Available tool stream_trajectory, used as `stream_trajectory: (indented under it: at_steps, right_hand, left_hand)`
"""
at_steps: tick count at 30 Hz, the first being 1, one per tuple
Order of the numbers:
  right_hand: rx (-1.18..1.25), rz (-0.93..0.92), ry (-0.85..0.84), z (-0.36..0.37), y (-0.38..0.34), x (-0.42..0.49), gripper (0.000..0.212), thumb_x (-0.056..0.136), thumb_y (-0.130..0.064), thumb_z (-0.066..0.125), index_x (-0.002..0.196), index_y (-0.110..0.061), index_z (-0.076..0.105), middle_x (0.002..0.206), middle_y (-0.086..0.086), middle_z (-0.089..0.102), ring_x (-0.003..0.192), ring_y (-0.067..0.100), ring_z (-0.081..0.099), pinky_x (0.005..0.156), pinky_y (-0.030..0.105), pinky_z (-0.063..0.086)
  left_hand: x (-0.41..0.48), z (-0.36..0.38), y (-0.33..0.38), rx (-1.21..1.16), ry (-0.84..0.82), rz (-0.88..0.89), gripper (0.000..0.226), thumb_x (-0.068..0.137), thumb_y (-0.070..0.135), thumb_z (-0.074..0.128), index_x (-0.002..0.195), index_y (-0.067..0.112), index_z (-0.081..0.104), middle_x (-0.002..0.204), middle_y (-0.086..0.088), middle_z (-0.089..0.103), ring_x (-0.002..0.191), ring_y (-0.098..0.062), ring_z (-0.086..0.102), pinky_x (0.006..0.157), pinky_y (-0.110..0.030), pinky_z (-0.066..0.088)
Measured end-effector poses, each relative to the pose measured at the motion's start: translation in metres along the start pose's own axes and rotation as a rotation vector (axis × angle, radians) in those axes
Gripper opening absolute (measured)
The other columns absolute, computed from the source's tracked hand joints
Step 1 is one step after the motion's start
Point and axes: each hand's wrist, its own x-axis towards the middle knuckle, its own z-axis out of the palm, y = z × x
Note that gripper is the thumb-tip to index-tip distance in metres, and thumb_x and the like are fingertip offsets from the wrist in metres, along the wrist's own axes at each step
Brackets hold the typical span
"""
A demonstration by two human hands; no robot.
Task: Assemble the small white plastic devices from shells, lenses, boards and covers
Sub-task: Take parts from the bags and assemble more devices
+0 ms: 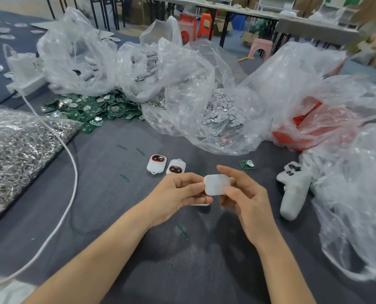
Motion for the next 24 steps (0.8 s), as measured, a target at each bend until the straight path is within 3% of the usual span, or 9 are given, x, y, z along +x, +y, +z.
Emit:
stream_trajectory:
  at_steps: [4,7,9,12,14,17,20,24]
  right_hand:
    - [-0.114,0.032,-0.057,-0.001,-0.005,-0.001,0.040,0.078,0.006,0.070,0.111,-0.016,0.068,0.094,0.004,0.073,0.081,0.013,0.068,0.062,0.021,0.053]
    - [-0.082,0.034,0.012,-0.002,-0.005,0.000,0.039,0.072,0.004,0.073,0.107,-0.011,0.069,0.089,0.006,0.074,0.070,0.013,0.067,0.058,0.021,0.053]
    - [-0.096,0.039,0.097,-0.003,-0.003,0.002,0.035,0.072,0.005,0.074,0.102,-0.011,0.069,0.081,0.006,0.073,0.060,0.014,0.063,0.053,0.021,0.053]
    - [-0.349,0.053,0.206,-0.007,0.004,0.005,0.030,0.072,-0.001,0.078,0.096,-0.018,0.069,0.077,0.003,0.071,0.057,0.013,0.062,0.053,0.021,0.051]
    - [-0.639,0.021,0.230,-0.012,0.008,0.007,0.030,0.071,-0.010,0.082,0.095,-0.023,0.068,0.086,-0.001,0.069,0.070,0.012,0.064,0.065,0.019,0.051]
    - [-0.864,-0.082,0.228,-0.017,0.013,0.008,0.033,0.069,-0.015,0.085,0.098,-0.018,0.072,0.096,-0.004,0.056,0.079,0.003,0.056,0.073,0.006,0.043]
    - [-0.951,-0.081,0.204,-0.018,0.015,0.009,0.032,0.069,-0.016,0.085,0.098,-0.012,0.073,0.092,-0.002,0.055,0.075,0.000,0.051,0.069,0.001,0.037]
    - [-0.845,-0.078,0.275,-0.015,0.011,0.009,0.035,0.067,-0.016,0.085,0.100,-0.015,0.072,0.093,-0.001,0.060,0.073,0.003,0.054,0.069,0.005,0.041]
  left_hand:
    - [-0.001,-0.001,0.003,0.066,0.006,0.009,0.015,0.089,0.008,0.052,0.098,0.001,0.063,0.079,-0.007,0.073,0.068,-0.013,0.071,0.062,-0.016,0.054]
    - [-0.003,-0.003,0.006,0.162,0.045,0.097,0.018,0.086,0.015,0.055,0.097,0.006,0.067,0.077,-0.003,0.072,0.067,-0.013,0.069,0.063,-0.017,0.053]
    - [-0.005,-0.010,0.009,0.247,0.155,0.207,0.014,0.089,0.009,0.056,0.095,0.009,0.069,0.077,-0.002,0.072,0.069,-0.012,0.069,0.066,-0.018,0.054]
    - [-0.009,-0.022,0.012,0.606,0.294,0.318,0.019,0.087,0.004,0.066,0.095,0.021,0.070,0.084,0.005,0.074,0.080,-0.005,0.068,0.079,-0.012,0.048]
    - [-0.010,-0.024,0.011,0.903,0.258,0.342,0.026,0.080,0.015,0.076,0.101,0.030,0.068,0.092,0.012,0.072,0.091,0.001,0.063,0.085,-0.009,0.042]
    - [-0.008,-0.026,0.008,1.210,0.124,0.355,0.046,0.072,0.032,0.083,0.114,0.024,0.066,0.109,0.011,0.068,0.114,-0.003,0.051,0.099,-0.008,0.029]
    - [-0.006,-0.028,0.007,1.318,0.077,0.346,0.055,0.069,0.039,0.083,0.119,0.023,0.067,0.123,0.010,0.061,0.124,0.006,0.035,0.101,-0.003,0.010]
    - [-0.004,-0.030,0.007,1.328,0.026,0.326,0.061,0.069,0.038,0.084,0.124,0.022,0.063,0.129,0.009,0.057,0.132,0.000,0.033,0.109,-0.013,0.015]
